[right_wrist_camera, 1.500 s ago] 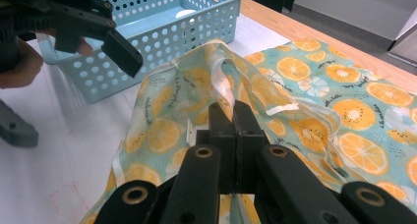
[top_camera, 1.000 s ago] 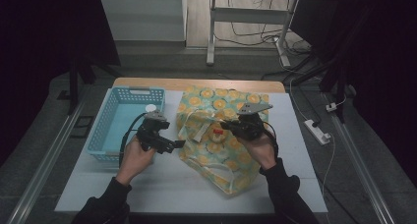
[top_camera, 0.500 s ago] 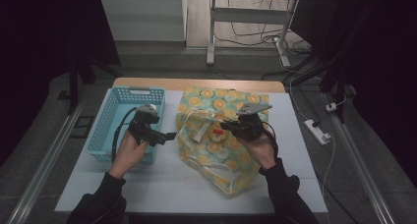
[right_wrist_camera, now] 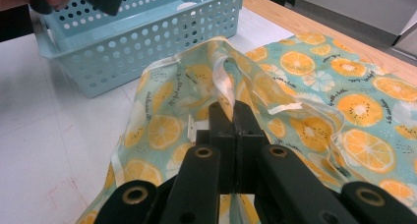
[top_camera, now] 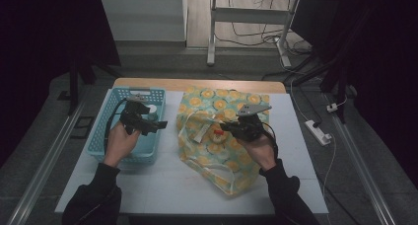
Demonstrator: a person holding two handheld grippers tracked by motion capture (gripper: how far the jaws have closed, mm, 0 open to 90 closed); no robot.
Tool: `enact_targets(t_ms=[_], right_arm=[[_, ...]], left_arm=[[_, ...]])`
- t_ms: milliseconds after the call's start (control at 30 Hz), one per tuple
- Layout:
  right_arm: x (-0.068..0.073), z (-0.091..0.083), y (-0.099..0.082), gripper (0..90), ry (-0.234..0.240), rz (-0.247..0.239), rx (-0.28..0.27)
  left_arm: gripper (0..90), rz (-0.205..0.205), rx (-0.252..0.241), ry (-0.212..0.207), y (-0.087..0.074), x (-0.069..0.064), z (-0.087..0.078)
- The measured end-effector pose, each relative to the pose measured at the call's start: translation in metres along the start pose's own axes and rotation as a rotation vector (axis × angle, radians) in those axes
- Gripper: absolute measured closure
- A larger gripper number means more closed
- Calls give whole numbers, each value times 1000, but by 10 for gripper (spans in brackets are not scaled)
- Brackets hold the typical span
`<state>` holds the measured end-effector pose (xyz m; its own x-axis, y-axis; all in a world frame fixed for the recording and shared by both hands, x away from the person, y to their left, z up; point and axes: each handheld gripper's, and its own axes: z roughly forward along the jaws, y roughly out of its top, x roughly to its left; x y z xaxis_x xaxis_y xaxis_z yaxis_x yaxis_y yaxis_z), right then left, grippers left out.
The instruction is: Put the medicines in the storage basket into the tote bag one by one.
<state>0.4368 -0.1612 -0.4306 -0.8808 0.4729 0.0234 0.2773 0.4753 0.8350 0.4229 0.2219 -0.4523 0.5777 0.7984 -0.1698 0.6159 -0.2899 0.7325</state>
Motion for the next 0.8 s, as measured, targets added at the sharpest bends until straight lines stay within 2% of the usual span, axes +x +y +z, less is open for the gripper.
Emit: enact_targets(t_ms=[133,233,367,400,567,633,800], right_arm=[[0,1,0,899,1,0,3],[0,1,0,899,2,0,4],[1,2,0,899,3,-2,6],[1,2,0,899,2,-2,7],[0,2,-1,899,4,-1,5],[0,2,-1,899,3,-1,7],[0,2,-1,899,2,0,4]], left_arm=[[13,-37,-20,22,3,14,-1],[10,-61,5,58,6,24,0],[3,-105,15,50,9,40,1],[0,-104,17,49,9,44,2],[0,-134,41,102,13,60,12],[0,-160,45,93,13,66,18],[0,-181,122,138,12,75,33]])
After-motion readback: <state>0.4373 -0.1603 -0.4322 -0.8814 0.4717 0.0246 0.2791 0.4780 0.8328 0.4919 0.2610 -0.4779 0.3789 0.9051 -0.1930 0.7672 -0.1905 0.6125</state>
